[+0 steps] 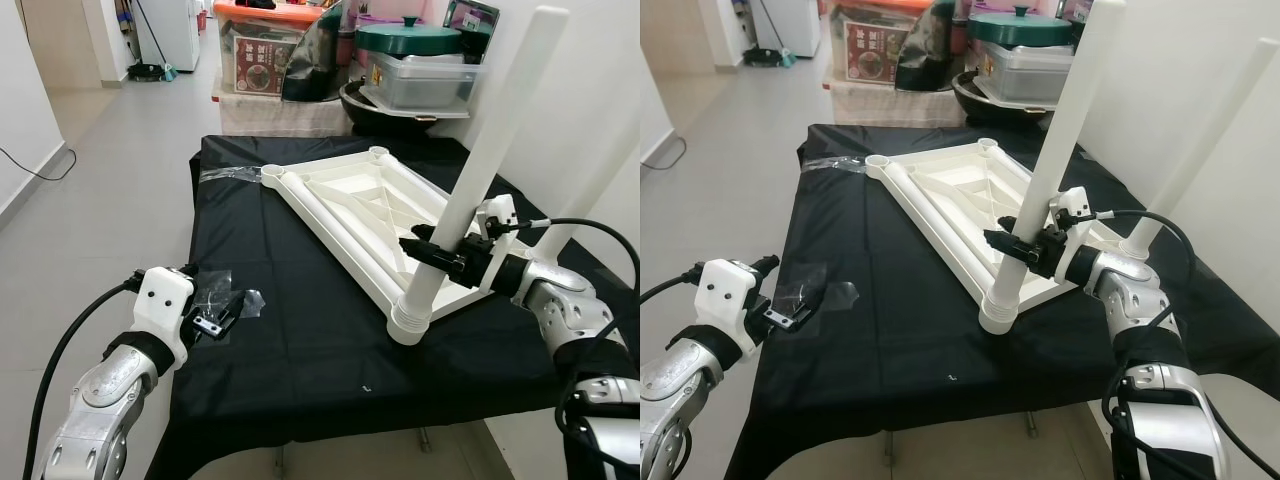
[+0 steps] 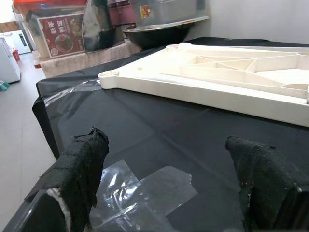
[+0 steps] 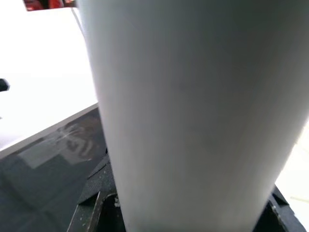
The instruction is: Building children table
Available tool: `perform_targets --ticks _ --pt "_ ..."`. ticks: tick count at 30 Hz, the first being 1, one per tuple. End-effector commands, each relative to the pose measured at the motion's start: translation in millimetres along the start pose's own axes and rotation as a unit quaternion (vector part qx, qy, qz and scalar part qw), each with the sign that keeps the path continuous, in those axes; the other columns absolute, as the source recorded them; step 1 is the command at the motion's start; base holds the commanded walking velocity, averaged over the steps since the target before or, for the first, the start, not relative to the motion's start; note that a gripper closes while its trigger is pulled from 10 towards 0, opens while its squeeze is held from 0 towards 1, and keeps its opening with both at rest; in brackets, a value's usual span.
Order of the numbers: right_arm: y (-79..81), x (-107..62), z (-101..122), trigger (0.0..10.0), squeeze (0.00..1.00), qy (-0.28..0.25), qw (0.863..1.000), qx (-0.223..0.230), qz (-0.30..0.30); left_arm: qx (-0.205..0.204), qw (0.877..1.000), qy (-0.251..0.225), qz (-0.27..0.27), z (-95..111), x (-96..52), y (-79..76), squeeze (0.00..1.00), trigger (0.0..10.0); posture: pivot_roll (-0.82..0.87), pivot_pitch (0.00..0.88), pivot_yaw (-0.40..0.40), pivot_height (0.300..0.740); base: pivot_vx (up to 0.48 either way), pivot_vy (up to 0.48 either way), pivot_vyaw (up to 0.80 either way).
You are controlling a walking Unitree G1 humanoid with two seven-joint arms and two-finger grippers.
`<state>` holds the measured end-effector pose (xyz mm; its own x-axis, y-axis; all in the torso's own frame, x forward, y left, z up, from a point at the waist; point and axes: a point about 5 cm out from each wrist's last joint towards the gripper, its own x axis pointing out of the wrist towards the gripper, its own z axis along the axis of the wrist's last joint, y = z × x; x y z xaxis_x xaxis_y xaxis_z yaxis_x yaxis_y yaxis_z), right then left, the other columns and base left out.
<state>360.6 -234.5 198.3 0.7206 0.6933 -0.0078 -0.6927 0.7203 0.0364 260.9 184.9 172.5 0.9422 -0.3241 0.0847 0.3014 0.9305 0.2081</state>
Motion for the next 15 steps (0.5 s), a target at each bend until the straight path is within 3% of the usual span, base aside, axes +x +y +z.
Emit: perform_targets --ticks 1,2,3,4,5,6,7,8,9,10,12,13,15 --pt "-8.4 -1.7 -1 0.0 0.00 -0.007 0.998 0.007 -0.064 0.002 1.000 0.006 -0.010 -3 0.0 -3.2 0.00 10.0 0.08 0.000 -0.128 0.740 0.000 0.000 0.00" --pt "-11.5 0.1 -4 0.0 0.00 -0.006 0.994 0.015 -0.106 0.003 1.000 0.006 -0.011 -3 0.0 -3.2 0.00 10.0 0.08 0.000 -0.128 0.740 0.000 0.000 0.00" --pt "-11.5 0.1 -4 0.0 0.00 -0.006 0.994 0.015 -0.106 0.003 1.000 0.006 -0.011 -3 0.0 -3.2 0.00 10.0 0.08 0.000 -0.128 0.740 0.000 0.000 0.00" --pt "-14.2 1.9 -8 0.0 0.00 0.001 0.987 0.016 -0.158 0.004 1.000 0.006 -0.010 -3 -0.1 -3.0 0.00 10.0 0.08 0.000 -0.130 0.740 0.000 0.000 0.00" --pt "-14.2 1.9 -8 0.0 0.00 0.001 0.987 0.016 -0.158 0.004 1.000 0.006 -0.010 -3 -0.1 -3.0 0.00 10.0 0.08 0.000 -0.130 0.740 0.000 0.000 0.00" --pt "-13.1 6.5 -16 0.0 0.00 0.008 0.969 0.038 -0.245 0.004 1.000 0.007 -0.009 -3 -0.6 -2.5 0.00 10.0 0.08 0.000 -0.128 0.740 0.000 0.000 0.00" --pt "-13.1 6.5 -16 0.0 0.00 0.008 0.969 0.038 -0.245 0.004 1.000 0.007 -0.009 -3 -0.6 -2.5 0.00 10.0 0.08 0.000 -0.128 0.740 0.000 0.000 0.00" --pt "-4.9 10.4 -25 0.0 0.00 0.017 0.939 0.057 -0.339 0.004 1.000 0.007 -0.009 -3 -1.1 -2.6 0.00 10.0 0.08 0.000 -0.126 0.740 0.000 0.000 0.00" --pt "-4.9 10.4 -25 0.0 0.00 0.017 0.939 0.057 -0.339 0.004 1.000 0.007 -0.009 -3 -1.1 -2.6 0.00 10.0 0.08 0.000 -0.126 0.740 0.000 0.000 0.00" --pt "1.6 9.6 -30 0.0 0.00 0.023 0.912 0.069 -0.404 0.004 1.000 0.008 -0.009 -3 -1.4 -2.7 0.00 10.0 0.08 0.000 -0.126 0.740 0.000 0.000 0.00" --pt "1.6 9.6 -30 0.0 0.00 0.023 0.912 0.069 -0.404 0.004 1.000 0.008 -0.009 -3 -1.4 -2.7 0.00 10.0 0.08 0.000 -0.126 0.740 0.000 0.000 0.00" --pt "28.0 21.2 -35 0.0 0.00 0.024 0.893 0.084 -0.441 0.003 1.000 0.009 -0.008 -4 -0.7 -3.5 0.00 10.0 0.07 0.000 -0.108 0.740 0.000 0.000 0.00" --pt "28.0 21.2 -35 0.0 0.00 0.024 0.893 0.084 -0.441 0.003 1.000 0.009 -0.008 -4 -0.7 -3.5 0.00 10.0 0.07 0.000 -0.108 0.740 0.000 0.000 0.00"
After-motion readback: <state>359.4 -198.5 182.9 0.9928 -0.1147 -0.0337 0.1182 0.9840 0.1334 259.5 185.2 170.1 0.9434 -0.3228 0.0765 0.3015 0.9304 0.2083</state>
